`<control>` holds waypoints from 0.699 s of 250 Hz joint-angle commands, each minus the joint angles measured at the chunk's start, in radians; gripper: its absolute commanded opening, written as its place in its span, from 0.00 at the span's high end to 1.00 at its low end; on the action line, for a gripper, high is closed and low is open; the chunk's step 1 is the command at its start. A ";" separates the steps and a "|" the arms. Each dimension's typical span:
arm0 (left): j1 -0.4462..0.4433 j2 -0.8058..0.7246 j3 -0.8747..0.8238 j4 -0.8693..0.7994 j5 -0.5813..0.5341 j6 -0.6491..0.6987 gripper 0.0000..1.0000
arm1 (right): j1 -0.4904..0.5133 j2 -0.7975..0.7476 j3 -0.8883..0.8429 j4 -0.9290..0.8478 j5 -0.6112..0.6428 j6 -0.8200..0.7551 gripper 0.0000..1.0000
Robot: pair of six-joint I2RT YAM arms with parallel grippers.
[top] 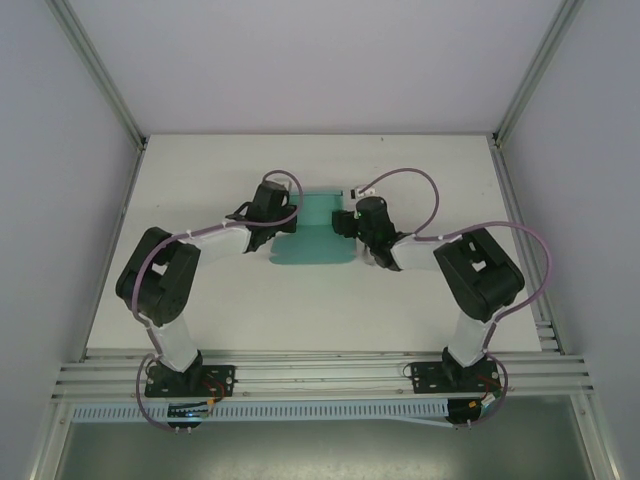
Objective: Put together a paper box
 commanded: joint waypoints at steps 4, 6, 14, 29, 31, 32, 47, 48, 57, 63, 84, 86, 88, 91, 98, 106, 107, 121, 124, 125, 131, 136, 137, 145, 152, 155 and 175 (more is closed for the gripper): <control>0.017 -0.022 -0.016 -0.023 -0.022 0.035 1.00 | -0.019 -0.086 -0.032 0.091 -0.130 -0.046 0.21; 0.017 -0.023 -0.017 -0.023 -0.022 0.034 1.00 | -0.019 -0.090 -0.033 0.090 -0.129 -0.047 0.20; 0.017 -0.020 -0.016 -0.022 -0.019 0.035 1.00 | -0.019 -0.103 -0.038 0.082 -0.118 -0.042 0.19; 0.017 -0.021 -0.018 -0.015 -0.008 0.040 1.00 | -0.019 -0.124 -0.039 0.054 -0.078 -0.036 0.17; 0.017 -0.022 -0.019 -0.013 -0.006 0.040 1.00 | -0.019 -0.127 -0.039 0.049 -0.069 -0.037 0.17; 0.017 -0.022 -0.020 -0.012 -0.005 0.040 1.00 | -0.019 -0.129 -0.039 0.045 -0.066 -0.038 0.17; 0.017 -0.023 -0.023 -0.002 -0.002 0.039 1.00 | -0.019 -0.140 -0.032 0.010 -0.017 -0.042 0.17; 0.017 -0.024 -0.024 -0.002 -0.002 0.039 1.00 | -0.019 -0.140 -0.032 0.008 -0.014 -0.042 0.17; 0.017 -0.024 -0.022 -0.004 -0.002 0.038 1.00 | -0.019 -0.140 -0.022 -0.023 0.004 -0.044 0.17; 0.017 -0.021 -0.020 -0.005 -0.002 0.039 1.00 | -0.019 -0.136 -0.013 -0.043 -0.005 -0.051 0.17; 0.017 -0.020 -0.016 -0.008 0.007 0.043 1.00 | -0.019 -0.110 0.022 -0.101 -0.068 -0.067 0.18; 0.017 -0.020 -0.017 -0.008 0.007 0.043 1.00 | -0.019 -0.107 0.023 -0.104 -0.078 -0.068 0.19; 0.017 -0.022 -0.017 -0.007 0.006 0.043 1.00 | -0.019 -0.104 0.026 -0.106 -0.088 -0.069 0.19; 0.017 -0.022 -0.017 -0.007 0.006 0.043 1.00 | -0.019 -0.100 0.031 -0.110 -0.104 -0.069 0.20; 0.017 -0.021 -0.016 -0.007 0.005 0.045 1.00 | -0.019 -0.088 0.040 -0.121 -0.129 -0.075 0.20; 0.017 -0.023 -0.017 -0.007 0.006 0.049 1.00 | -0.019 -0.078 0.049 -0.134 -0.147 -0.077 0.21; 0.017 -0.024 -0.017 -0.007 0.006 0.049 1.00 | -0.018 -0.075 0.050 -0.135 -0.149 -0.077 0.21; 0.017 -0.023 -0.018 -0.008 0.006 0.052 1.00 | -0.019 -0.057 0.055 -0.146 -0.167 -0.081 0.22; 0.017 -0.023 -0.017 -0.008 0.008 0.054 1.00 | -0.019 -0.054 0.055 -0.145 -0.169 -0.083 0.22; 0.017 -0.024 -0.017 -0.008 0.008 0.055 1.00 | -0.019 -0.053 0.054 -0.145 -0.169 -0.083 0.22; 0.017 -0.023 -0.017 -0.009 0.012 0.055 1.00 | -0.019 -0.047 0.052 -0.144 -0.171 -0.087 0.23; 0.017 -0.024 -0.018 -0.009 0.017 0.055 1.00 | -0.019 -0.042 0.054 -0.145 -0.171 -0.088 0.24; 0.017 -0.023 -0.018 -0.009 0.019 0.056 1.00 | -0.019 -0.041 0.054 -0.145 -0.171 -0.088 0.24; 0.017 -0.022 -0.019 -0.007 0.026 0.055 1.00 | -0.019 -0.030 0.060 -0.155 -0.178 -0.095 0.25; 0.015 -0.022 -0.019 -0.007 0.031 0.055 1.00 | -0.019 -0.018 0.068 -0.167 -0.186 -0.102 0.25; 0.017 -0.021 -0.017 -0.007 0.033 0.055 1.00 | -0.019 -0.014 0.073 -0.174 -0.188 -0.103 0.25; 0.017 -0.015 -0.012 -0.014 0.039 0.056 1.00 | -0.019 0.018 0.102 -0.209 -0.192 -0.106 0.27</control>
